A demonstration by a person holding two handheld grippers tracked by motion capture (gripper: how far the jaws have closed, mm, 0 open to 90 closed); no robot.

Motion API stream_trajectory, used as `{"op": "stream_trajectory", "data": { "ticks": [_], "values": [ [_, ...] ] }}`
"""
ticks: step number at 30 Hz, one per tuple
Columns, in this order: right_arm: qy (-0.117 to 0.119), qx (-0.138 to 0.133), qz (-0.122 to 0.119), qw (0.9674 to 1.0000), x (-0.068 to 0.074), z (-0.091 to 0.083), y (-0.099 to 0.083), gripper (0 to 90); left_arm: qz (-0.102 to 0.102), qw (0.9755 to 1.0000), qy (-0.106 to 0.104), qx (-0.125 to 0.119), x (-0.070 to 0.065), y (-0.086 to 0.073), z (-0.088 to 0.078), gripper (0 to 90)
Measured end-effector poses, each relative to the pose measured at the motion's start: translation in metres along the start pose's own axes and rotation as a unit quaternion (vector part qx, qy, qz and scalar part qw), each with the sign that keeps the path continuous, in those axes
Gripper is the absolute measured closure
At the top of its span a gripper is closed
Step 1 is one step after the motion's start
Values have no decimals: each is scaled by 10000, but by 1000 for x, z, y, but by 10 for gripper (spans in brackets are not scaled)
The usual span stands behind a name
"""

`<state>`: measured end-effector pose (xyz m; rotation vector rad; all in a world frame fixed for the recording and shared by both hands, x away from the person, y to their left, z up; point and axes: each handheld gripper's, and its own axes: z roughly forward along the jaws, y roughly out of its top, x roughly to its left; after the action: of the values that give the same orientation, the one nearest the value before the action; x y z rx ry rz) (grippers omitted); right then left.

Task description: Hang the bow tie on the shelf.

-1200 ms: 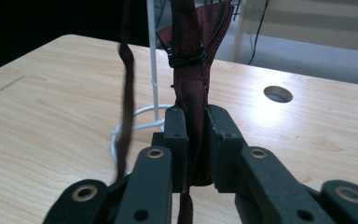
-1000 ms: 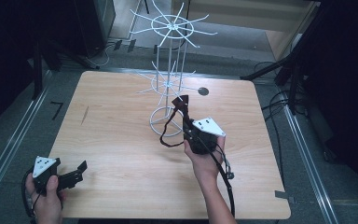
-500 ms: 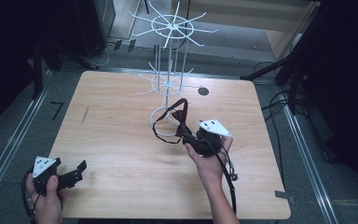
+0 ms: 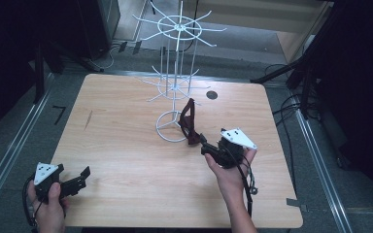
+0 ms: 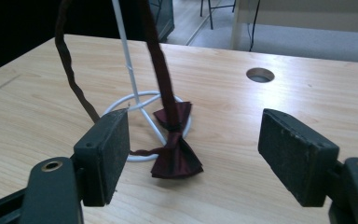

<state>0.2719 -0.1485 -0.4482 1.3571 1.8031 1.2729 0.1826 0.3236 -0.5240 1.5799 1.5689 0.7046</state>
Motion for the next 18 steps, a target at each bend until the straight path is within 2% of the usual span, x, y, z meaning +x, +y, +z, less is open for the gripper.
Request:
{"op": "stream_trajectory", "data": {
  "ticks": [18],
  "values": [
    [-201,52,312,9993,-37,-24,-25,232,5,10000,15,-21,-1,0,0,48]
  ]
}}
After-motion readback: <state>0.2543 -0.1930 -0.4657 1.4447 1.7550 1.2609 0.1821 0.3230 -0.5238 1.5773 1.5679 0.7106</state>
